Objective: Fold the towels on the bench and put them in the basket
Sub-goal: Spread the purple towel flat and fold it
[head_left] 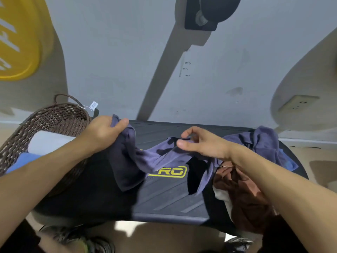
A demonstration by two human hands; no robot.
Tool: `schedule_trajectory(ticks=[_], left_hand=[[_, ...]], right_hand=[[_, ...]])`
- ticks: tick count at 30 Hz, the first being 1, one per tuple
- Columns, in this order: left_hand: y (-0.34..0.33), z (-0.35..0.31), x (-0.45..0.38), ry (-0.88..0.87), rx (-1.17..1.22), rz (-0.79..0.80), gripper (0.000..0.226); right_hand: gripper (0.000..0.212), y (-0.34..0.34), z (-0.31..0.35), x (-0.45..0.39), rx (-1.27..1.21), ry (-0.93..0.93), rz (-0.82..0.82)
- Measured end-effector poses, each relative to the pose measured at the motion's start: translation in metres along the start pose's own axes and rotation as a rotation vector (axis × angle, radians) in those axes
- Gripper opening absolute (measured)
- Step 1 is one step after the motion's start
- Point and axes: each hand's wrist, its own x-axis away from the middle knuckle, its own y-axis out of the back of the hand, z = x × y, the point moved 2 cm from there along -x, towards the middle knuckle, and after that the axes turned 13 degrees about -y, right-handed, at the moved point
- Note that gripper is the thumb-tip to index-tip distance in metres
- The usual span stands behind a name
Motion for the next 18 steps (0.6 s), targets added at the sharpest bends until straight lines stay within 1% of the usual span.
schedule_trajectory(ticks=[1, 2, 3, 5, 7, 9, 10, 12, 14, 15, 16, 18], left_hand=[[0.001, -0.001, 0.0, 0.012, 0.061, -0.059, 0.058], [0.002, 0.0, 0.0, 0.037, 0.105, -0.125, 0.058], [0.002, 0.0, -0.001, 0.05, 0.126, -0.184, 0.059], [0.003, -0.001, -0.002, 0.053, 0.137, -0.246, 0.063], [0.005, -0.001, -0.003, 0.03, 0.115, -0.249, 0.052], [0.007, 0.0, -0.004, -0.003, 0.024, -0.19, 0.063], [0.006, 0.002, -0.004, -0.018, -0.055, -0.121, 0.062], [0.0, 0.005, -0.001, -0.008, -0.238, 0.047, 0.053], [-0.011, 0.006, 0.005, 0.0, -0.346, 0.133, 0.037], [-0.016, 0.004, 0.009, -0.026, -0.345, 0.141, 0.03], [-0.021, -0.001, 0.012, -0.083, -0.311, 0.138, 0.031], [-0.033, -0.014, 0.015, -0.253, -0.133, 0.121, 0.049]], right_hand=[[0.054, 0.005, 0.001, 0.003, 0.03, 0.025, 0.023], [0.057, 0.01, 0.003, 0.006, 0.061, 0.05, 0.04], [0.053, 0.016, 0.004, 0.008, 0.074, 0.073, 0.045], [0.033, 0.03, 0.004, 0.009, 0.022, 0.07, 0.006], [0.017, 0.046, 0.001, 0.008, -0.035, 0.036, -0.099], [0.011, 0.057, -0.006, 0.007, -0.076, -0.007, -0.187], [0.011, 0.06, -0.009, 0.007, -0.092, -0.028, -0.211], [0.012, 0.058, -0.012, 0.006, -0.098, -0.056, -0.224], [0.011, 0.048, -0.008, 0.006, -0.084, -0.053, -0.211], [0.01, 0.041, -0.005, 0.007, -0.077, -0.037, -0.198], [0.007, 0.033, -0.001, 0.008, -0.084, -0.015, -0.188], [0.003, 0.017, 0.008, 0.012, -0.147, 0.049, -0.16]])
